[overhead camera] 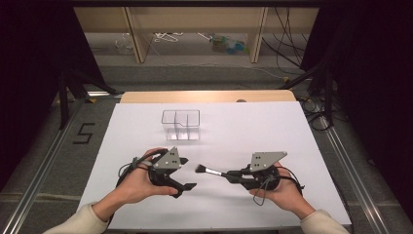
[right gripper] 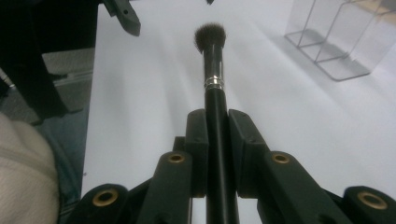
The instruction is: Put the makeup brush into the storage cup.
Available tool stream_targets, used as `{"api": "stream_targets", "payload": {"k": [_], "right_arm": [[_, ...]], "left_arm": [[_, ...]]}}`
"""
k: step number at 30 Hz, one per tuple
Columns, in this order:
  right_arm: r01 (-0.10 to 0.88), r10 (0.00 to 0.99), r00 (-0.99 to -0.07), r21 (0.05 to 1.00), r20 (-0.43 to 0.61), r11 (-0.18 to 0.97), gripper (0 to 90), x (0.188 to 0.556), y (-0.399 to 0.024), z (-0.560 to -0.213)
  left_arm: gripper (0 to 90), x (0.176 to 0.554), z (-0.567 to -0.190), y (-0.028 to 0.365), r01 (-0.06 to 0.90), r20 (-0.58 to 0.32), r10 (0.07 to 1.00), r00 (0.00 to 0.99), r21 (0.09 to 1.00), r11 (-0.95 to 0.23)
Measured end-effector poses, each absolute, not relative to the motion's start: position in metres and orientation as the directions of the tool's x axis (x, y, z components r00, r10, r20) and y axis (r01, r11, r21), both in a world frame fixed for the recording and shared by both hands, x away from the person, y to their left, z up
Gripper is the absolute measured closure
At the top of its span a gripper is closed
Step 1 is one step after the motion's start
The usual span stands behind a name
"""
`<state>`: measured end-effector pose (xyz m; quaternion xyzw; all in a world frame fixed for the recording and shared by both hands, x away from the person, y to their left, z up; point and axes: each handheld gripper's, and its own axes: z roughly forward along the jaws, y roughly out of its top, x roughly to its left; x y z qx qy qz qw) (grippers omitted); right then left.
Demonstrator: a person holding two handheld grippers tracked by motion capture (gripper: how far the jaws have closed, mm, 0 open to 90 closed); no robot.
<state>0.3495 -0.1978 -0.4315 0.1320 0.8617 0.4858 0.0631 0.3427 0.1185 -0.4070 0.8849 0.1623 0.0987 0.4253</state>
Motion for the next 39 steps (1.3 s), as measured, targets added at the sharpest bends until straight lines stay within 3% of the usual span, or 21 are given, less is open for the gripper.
{"api": "stream_targets", "payload": {"k": [23,39], "right_arm": [[0.145,0.455,-0.891,0.940,-0.011,0.309,79.3,0.353,-0.198,-0.426],[0.137,0.468,-0.883,0.951,-0.010,0.278,79.3,0.353,-0.194,-0.423]], "left_arm": [[23.1,0.346,-0.420,0.114,0.340,-0.163,0.467,0.869,0.882,-0.325],[23.0,0.350,-0.423,0.093,0.441,-0.333,0.481,0.811,0.888,-0.130]]}}
